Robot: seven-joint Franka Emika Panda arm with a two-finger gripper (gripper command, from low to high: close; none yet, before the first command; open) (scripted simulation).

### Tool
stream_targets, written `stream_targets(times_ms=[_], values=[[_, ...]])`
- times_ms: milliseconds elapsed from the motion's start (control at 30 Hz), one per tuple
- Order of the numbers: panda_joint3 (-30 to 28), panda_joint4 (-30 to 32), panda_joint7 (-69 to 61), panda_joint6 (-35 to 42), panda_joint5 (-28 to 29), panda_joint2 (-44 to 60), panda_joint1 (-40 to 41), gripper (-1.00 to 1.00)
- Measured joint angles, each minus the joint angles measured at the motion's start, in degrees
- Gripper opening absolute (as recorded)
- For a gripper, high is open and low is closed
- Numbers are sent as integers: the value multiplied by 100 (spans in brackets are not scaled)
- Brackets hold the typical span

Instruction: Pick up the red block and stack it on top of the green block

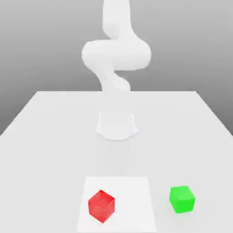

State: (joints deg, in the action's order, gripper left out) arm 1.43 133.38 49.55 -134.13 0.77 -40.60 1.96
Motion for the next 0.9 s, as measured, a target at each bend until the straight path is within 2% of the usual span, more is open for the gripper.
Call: stream_targets(times_ms=[400, 567, 733, 900], values=[[469, 770, 1808, -1129, 396, 2540, 756, 0], [469, 1088, 2478, -1596, 457, 3575, 888, 0], [459, 1409, 2946, -2074, 238, 4584, 954, 0], [335, 1371, 3185, -2847, 337, 5607, 870, 0]])
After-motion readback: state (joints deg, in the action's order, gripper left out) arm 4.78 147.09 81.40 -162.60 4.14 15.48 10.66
